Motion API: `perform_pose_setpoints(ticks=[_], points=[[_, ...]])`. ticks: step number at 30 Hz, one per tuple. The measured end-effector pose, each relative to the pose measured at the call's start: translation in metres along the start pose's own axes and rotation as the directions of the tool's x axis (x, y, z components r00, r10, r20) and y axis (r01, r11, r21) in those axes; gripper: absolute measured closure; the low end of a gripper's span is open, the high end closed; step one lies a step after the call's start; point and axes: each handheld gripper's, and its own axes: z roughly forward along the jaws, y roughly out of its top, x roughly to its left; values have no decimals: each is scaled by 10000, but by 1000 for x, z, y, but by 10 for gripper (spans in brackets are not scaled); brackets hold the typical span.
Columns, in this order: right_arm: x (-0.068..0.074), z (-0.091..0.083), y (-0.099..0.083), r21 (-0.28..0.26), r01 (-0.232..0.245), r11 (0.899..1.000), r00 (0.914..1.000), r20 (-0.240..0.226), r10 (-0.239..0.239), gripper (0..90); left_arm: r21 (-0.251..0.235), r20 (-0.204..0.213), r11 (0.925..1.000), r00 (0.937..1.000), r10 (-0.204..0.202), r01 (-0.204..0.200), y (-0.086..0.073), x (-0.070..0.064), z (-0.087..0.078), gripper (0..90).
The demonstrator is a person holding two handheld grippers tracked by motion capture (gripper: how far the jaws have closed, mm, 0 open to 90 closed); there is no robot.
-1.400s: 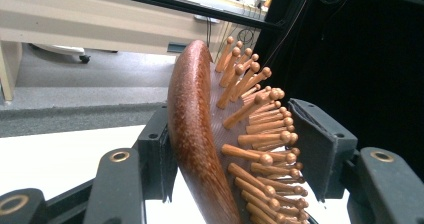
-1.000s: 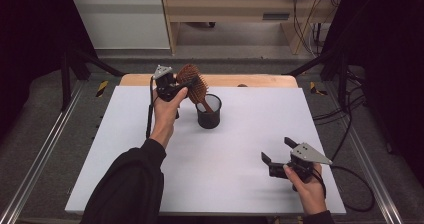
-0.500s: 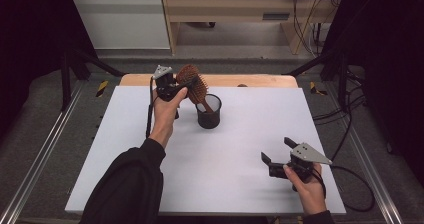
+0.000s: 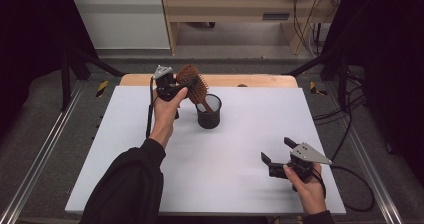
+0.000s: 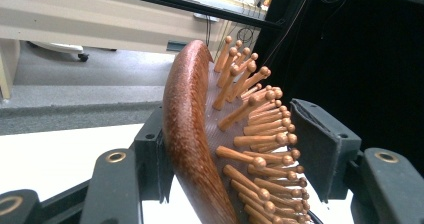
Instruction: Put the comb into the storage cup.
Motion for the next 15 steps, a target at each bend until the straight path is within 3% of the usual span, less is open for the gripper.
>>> perform_pose_setpoints(ticks=[15], points=[[0,0,0,-1,2,10000,10000,-2,-2,29,-28,-72,9999,9999,121,-121,0,0,-1,378]])
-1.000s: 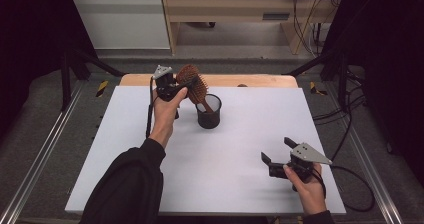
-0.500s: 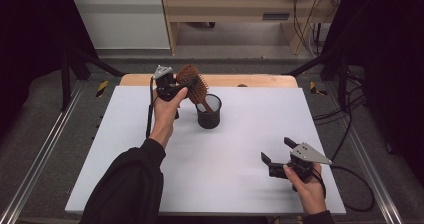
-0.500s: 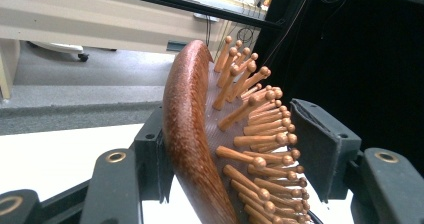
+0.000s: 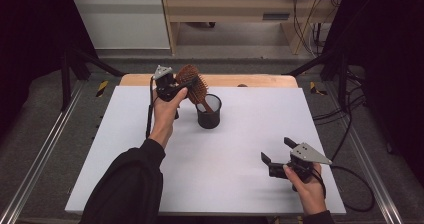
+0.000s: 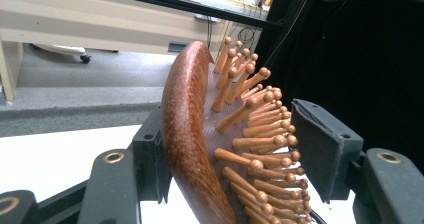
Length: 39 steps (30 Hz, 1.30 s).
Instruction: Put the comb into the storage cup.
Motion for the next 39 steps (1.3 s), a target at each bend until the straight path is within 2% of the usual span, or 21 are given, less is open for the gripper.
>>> perform_pose_setpoints(ticks=[3,27,39], points=[[0,0,0,17,-13,10000,10000,6,13,29,-12,-111,9999,9998,149,-149,0,0,0,361],[0,0,0,-15,-28,10000,10000,-12,28,29,70,-182,9995,9993,324,-323,0,-3,0,311],[0,-1,0,-24,-29,10000,10000,-46,29,29,-101,-466,9990,9979,440,-446,2,-5,-3,207]])
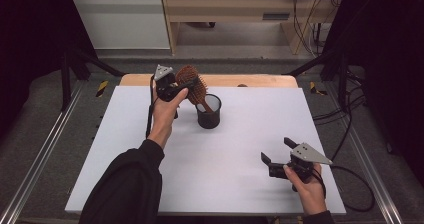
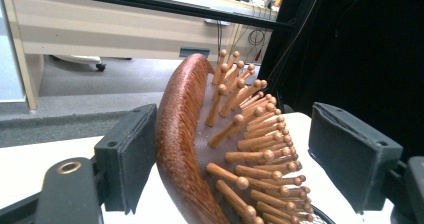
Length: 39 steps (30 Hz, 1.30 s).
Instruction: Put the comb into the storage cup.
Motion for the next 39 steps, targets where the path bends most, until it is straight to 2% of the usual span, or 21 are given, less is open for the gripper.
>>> perform_pose_setpoints(ticks=[17,39], points=[[0,0,0,17,4,10000,10000,-19,-4,29,78,-379,10000,9993,13,-10,-1,-1,2,42],[0,1,0,39,8,10000,10000,-41,-8,28,10,-560,9999,9984,124,-123,-3,-2,-2,28]])
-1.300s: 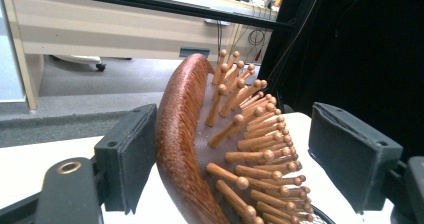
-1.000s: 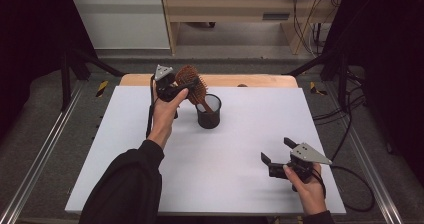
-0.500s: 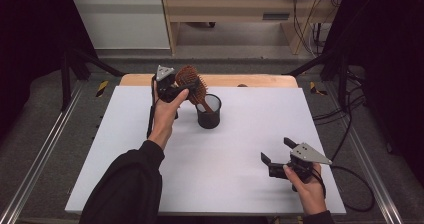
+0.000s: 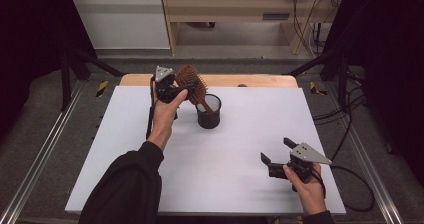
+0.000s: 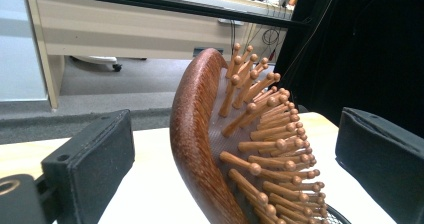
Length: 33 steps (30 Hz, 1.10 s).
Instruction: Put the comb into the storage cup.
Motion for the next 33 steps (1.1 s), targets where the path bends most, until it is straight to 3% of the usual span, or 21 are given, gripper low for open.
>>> perform_pose_setpoints(ticks=[25,33], points=[[1,0,0,29,32,10000,10000,-36,-32,27,-140,-160,9999,9999,12,-15,-5,0,-9,27],[1,0,0,29,45,10000,10000,-36,-45,27,-294,10,9995,10000,88,-88,-1,-2,-16,27]])
